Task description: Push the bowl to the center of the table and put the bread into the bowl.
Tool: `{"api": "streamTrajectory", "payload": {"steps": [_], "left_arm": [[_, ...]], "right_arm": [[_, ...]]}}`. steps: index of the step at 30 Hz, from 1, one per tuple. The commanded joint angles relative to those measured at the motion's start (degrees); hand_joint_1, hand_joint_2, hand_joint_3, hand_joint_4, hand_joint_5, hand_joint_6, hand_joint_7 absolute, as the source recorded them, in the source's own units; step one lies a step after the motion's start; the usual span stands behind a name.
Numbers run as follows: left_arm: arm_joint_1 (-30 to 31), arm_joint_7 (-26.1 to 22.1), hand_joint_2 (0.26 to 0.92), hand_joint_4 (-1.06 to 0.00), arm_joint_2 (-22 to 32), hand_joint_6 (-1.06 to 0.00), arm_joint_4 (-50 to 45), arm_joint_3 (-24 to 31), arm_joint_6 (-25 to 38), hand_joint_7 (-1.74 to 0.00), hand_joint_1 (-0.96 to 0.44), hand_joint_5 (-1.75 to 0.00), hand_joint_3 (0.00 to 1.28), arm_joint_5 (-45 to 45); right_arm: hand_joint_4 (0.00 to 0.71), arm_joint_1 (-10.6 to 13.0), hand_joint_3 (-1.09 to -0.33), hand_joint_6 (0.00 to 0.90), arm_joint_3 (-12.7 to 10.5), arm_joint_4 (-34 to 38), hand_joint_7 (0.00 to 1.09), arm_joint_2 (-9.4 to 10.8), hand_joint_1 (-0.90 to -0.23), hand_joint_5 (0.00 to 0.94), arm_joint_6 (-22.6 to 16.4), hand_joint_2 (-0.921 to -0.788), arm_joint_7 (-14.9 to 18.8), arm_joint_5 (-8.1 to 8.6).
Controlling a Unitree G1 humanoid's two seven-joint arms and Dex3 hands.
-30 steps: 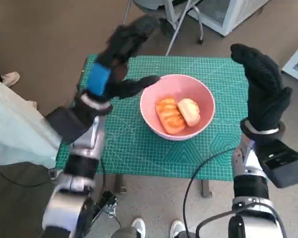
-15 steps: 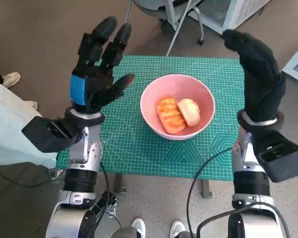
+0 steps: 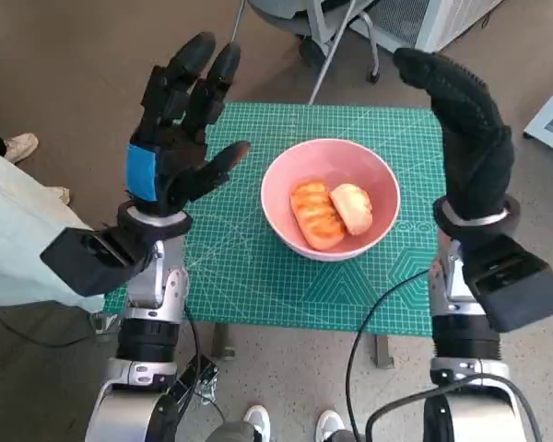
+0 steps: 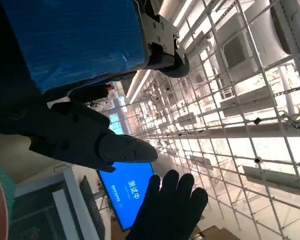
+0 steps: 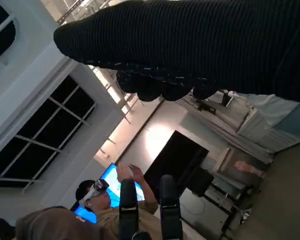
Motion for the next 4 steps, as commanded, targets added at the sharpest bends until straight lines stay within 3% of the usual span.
{"api": "streamTrajectory", "payload": {"steps": [1, 4], "left_arm": [[0.5, 0.5, 0.921, -0.32, -0.3, -0.25, -1.5, -0.5, -0.3, -0.40, -0.43, 0.00, 0.19, 1.2], [0.4, 0.5, 0.921, -0.32, -0.4, -0.23, -1.5, -0.7, 0.0, -0.39, -0.43, 0.00, 0.20, 1.3]], "right_arm": [[0.316, 0.1, -0.754, 0.016, 0.4, 0.5, 0.74, -0.6, -0.571, 0.005, 0.9, -0.921, -1.1, -1.03], [0.316, 0.2, -0.756, 0.017, 0.5, 0.5, 0.74, -0.6, -0.571, 0.005, 0.9, -0.921, -1.4, -1.20]]}}
